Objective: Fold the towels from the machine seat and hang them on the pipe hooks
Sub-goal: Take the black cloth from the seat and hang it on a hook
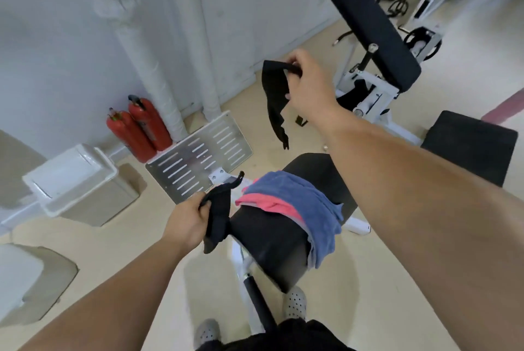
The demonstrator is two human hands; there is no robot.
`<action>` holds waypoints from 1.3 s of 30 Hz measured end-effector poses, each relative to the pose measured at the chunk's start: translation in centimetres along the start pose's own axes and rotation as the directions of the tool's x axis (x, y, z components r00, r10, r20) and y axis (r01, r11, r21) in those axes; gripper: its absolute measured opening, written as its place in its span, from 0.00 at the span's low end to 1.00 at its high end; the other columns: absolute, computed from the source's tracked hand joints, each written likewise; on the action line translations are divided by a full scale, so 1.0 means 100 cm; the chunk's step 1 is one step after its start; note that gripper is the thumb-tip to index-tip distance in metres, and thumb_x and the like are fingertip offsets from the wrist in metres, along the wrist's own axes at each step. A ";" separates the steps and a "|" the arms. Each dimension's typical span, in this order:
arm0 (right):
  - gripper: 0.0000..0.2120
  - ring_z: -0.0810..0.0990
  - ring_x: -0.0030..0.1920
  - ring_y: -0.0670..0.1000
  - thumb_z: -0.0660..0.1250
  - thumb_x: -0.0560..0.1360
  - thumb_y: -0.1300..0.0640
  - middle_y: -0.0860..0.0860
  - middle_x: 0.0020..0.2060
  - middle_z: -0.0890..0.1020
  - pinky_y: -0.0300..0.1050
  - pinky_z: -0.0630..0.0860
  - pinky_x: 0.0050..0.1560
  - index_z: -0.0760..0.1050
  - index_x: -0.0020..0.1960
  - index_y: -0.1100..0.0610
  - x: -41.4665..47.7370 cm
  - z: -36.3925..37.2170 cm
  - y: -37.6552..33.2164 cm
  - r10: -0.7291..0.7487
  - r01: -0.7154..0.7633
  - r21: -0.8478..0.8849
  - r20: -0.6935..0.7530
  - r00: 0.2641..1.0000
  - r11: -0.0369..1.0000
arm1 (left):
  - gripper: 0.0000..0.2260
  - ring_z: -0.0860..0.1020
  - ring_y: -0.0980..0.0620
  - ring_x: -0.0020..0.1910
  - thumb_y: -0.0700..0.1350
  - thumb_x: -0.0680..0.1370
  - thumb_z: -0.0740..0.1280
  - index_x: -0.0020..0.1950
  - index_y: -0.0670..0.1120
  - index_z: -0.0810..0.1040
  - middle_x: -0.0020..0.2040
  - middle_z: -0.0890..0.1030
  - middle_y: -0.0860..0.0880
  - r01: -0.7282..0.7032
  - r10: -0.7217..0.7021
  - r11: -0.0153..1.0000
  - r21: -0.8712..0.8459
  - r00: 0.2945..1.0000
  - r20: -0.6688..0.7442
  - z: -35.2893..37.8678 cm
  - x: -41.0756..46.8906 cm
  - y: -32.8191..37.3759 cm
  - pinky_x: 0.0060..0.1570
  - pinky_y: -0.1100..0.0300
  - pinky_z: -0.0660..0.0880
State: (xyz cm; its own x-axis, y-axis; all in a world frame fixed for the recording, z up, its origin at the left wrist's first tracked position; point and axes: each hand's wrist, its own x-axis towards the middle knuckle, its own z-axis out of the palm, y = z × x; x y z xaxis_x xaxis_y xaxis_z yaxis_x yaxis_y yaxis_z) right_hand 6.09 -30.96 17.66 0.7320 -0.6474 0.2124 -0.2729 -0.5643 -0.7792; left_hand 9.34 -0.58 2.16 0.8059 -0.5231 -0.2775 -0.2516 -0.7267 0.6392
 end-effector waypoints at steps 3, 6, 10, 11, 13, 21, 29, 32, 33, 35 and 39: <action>0.05 0.82 0.49 0.51 0.66 0.79 0.59 0.44 0.45 0.80 0.53 0.84 0.46 0.78 0.54 0.53 -0.025 0.010 -0.065 -0.008 0.009 0.102 -0.013 1.000 0.995 | 0.11 0.76 0.45 0.38 0.44 0.83 0.59 0.40 0.50 0.72 0.36 0.78 0.49 0.043 -0.055 0.992 -0.114 0.993 -0.102 -0.039 -0.005 -0.018 0.36 0.52 0.70; 0.03 0.82 0.45 0.51 0.68 0.78 0.64 0.53 0.45 0.82 0.45 0.83 0.37 0.78 0.52 0.60 -0.067 0.022 -0.108 0.015 -0.022 0.211 0.036 0.999 0.977 | 0.10 0.77 0.44 0.40 0.45 0.83 0.59 0.45 0.46 0.75 0.38 0.79 0.48 0.034 -0.074 0.974 -0.222 0.982 -0.174 -0.081 -0.009 -0.030 0.38 0.52 0.71; 0.05 0.78 0.32 0.43 0.70 0.75 0.69 0.54 0.37 0.81 0.38 0.76 0.29 0.79 0.49 0.63 -0.114 0.037 -0.141 0.015 -0.029 0.305 0.047 0.999 0.952 | 0.10 0.77 0.45 0.46 0.46 0.84 0.58 0.56 0.48 0.79 0.44 0.80 0.50 -0.010 -0.081 0.945 -0.326 0.961 -0.265 -0.132 -0.009 -0.036 0.45 0.53 0.70; 0.05 0.78 0.32 0.44 0.71 0.74 0.70 0.54 0.37 0.81 0.38 0.76 0.30 0.80 0.48 0.64 -0.123 0.040 -0.147 0.014 -0.040 0.327 0.081 0.997 0.944 | 0.11 0.77 0.45 0.47 0.47 0.84 0.58 0.58 0.48 0.79 0.46 0.81 0.49 -0.033 -0.074 0.937 -0.347 0.954 -0.290 -0.143 -0.009 -0.038 0.47 0.53 0.71; 0.05 0.78 0.32 0.44 0.71 0.74 0.71 0.54 0.36 0.82 0.38 0.76 0.30 0.81 0.47 0.64 -0.140 0.047 -0.161 0.005 -0.068 0.357 0.175 0.985 0.931 | 0.11 0.78 0.46 0.49 0.47 0.84 0.58 0.57 0.48 0.80 0.47 0.82 0.49 -0.064 -0.066 0.923 -0.380 0.945 -0.319 -0.163 -0.009 -0.039 0.48 0.53 0.71; 0.10 0.76 0.28 0.43 0.73 0.72 0.72 0.45 0.29 0.82 0.38 0.72 0.28 0.76 0.44 0.59 -0.183 0.098 -0.205 -0.037 -0.176 0.377 0.494 0.869 0.909 | 0.08 0.82 0.45 0.47 0.49 0.82 0.62 0.51 0.54 0.81 0.45 0.84 0.48 -0.192 0.076 0.868 -0.458 0.963 -0.260 -0.213 -0.035 -0.024 0.51 0.45 0.78; 0.11 0.74 0.26 0.44 0.78 0.69 0.68 0.47 0.26 0.79 0.38 0.71 0.28 0.76 0.43 0.61 -0.198 0.128 -0.214 0.017 -0.179 0.468 0.329 0.944 0.865 | 0.09 0.85 0.54 0.45 0.40 0.81 0.67 0.55 0.50 0.85 0.47 0.88 0.48 -0.234 0.293 0.722 -0.651 0.956 -0.018 -0.230 -0.094 -0.015 0.41 0.61 0.79; 0.11 0.74 0.28 0.46 0.78 0.70 0.66 0.47 0.27 0.79 0.39 0.72 0.30 0.76 0.41 0.58 -0.203 0.136 -0.213 0.075 -0.186 0.516 0.228 0.971 0.836 | 0.14 0.85 0.55 0.49 0.36 0.82 0.62 0.57 0.51 0.83 0.49 0.88 0.51 -0.174 0.275 0.656 -0.734 0.961 0.017 -0.227 -0.101 -0.019 0.43 0.64 0.79; 0.11 0.75 0.29 0.47 0.78 0.70 0.65 0.48 0.28 0.80 0.41 0.72 0.30 0.76 0.40 0.57 -0.204 0.140 -0.213 0.092 -0.189 0.527 0.204 0.975 0.829 | 0.15 0.85 0.53 0.53 0.35 0.83 0.61 0.58 0.52 0.83 0.52 0.87 0.51 -0.141 0.254 0.633 -0.761 0.967 0.032 -0.224 -0.100 -0.022 0.49 0.61 0.81; 0.11 0.76 0.31 0.47 0.79 0.69 0.64 0.47 0.29 0.80 0.42 0.74 0.31 0.77 0.41 0.57 -0.206 0.147 -0.214 0.116 -0.194 0.524 0.177 0.977 0.829 | 0.17 0.83 0.49 0.59 0.36 0.83 0.59 0.60 0.52 0.83 0.56 0.86 0.50 -0.082 0.203 0.617 -0.783 0.977 0.058 -0.220 -0.101 -0.027 0.61 0.51 0.79; 0.12 0.79 0.33 0.48 0.80 0.68 0.61 0.49 0.33 0.83 0.46 0.77 0.36 0.77 0.44 0.56 -0.210 0.154 -0.215 0.098 -0.172 0.467 0.179 0.979 0.867 | 0.17 0.81 0.48 0.62 0.39 0.83 0.57 0.65 0.51 0.81 0.60 0.85 0.50 -0.006 0.078 0.594 -0.805 0.996 0.050 -0.216 -0.100 -0.038 0.68 0.45 0.74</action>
State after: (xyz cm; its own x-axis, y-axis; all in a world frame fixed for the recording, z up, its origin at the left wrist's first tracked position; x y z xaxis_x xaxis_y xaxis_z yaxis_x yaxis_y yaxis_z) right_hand 6.18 2.65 20.84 0.8018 -0.5971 0.0263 -0.0709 -0.1388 -0.9878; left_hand 13.83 17.05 17.99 0.7560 -0.5997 -0.2624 0.2771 -0.0700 0.9583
